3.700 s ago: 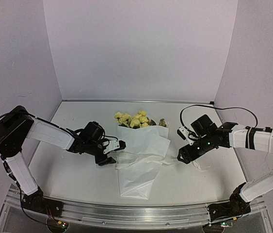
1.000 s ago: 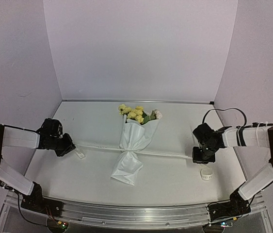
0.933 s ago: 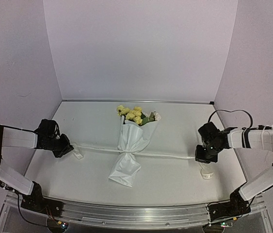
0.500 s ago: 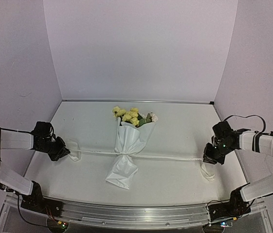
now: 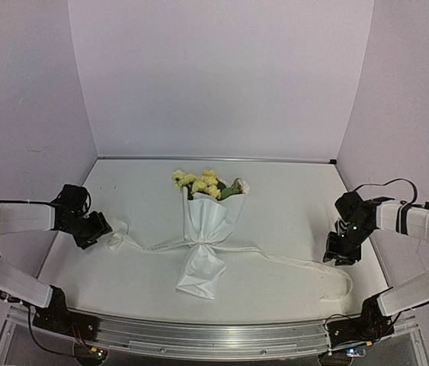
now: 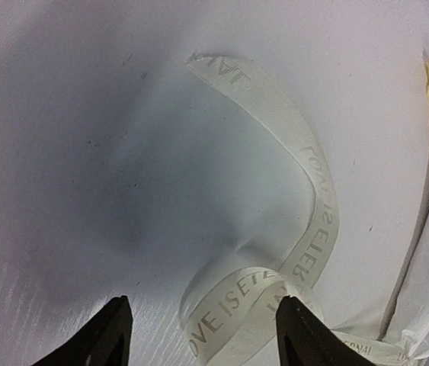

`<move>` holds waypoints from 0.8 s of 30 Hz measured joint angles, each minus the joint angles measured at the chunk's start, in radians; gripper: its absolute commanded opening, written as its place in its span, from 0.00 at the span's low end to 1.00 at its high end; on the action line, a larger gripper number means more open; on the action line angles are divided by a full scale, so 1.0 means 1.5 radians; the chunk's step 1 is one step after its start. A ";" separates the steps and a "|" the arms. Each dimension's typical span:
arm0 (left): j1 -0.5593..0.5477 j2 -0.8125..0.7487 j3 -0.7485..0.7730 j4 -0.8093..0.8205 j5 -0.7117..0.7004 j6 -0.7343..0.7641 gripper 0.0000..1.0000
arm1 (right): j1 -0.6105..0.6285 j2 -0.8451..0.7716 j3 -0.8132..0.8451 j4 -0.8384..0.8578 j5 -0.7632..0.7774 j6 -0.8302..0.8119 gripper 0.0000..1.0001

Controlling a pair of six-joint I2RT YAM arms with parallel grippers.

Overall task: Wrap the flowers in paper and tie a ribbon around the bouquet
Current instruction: Tie the ribbon around the folded bouquet, then move the folded bouquet onto the folded bouquet.

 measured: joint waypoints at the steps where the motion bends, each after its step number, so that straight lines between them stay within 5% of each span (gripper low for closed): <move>1: -0.006 -0.006 0.011 -0.010 -0.011 0.007 0.71 | 0.004 -0.004 0.003 -0.009 0.004 -0.006 0.51; 11: -0.208 -0.027 0.128 0.021 -0.036 0.204 0.71 | 0.174 -0.070 0.042 0.008 0.081 -0.123 0.78; 17: -0.260 0.044 0.142 0.080 -0.006 0.332 0.70 | 0.234 -0.029 0.084 0.070 0.087 -0.179 0.78; 24: -0.281 0.210 0.216 0.157 0.014 0.338 0.61 | 0.279 0.120 0.208 0.125 0.065 -0.167 0.71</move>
